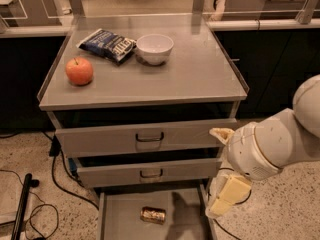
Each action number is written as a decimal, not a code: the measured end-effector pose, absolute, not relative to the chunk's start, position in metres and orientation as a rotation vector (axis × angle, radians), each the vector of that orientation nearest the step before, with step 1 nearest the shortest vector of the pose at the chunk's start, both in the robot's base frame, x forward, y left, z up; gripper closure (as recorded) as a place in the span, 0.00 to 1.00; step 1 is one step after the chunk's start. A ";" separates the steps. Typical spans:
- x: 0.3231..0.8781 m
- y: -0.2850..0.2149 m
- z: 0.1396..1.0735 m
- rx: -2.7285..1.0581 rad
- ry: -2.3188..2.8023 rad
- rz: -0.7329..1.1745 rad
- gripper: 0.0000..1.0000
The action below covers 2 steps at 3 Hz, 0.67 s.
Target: Pick orange can from bottom drawer and place on counter
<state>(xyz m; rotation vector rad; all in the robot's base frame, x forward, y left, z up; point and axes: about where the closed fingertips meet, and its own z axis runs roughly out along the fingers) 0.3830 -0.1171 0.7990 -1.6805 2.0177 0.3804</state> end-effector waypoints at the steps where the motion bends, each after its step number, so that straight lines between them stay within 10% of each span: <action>1: 0.390 -0.106 0.773 -1.675 2.003 0.444 0.00; 2: 0.406 -0.098 0.731 -1.641 1.986 0.484 0.00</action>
Offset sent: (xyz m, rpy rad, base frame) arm 0.0516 0.0254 -0.1283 0.1449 0.0150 -0.0191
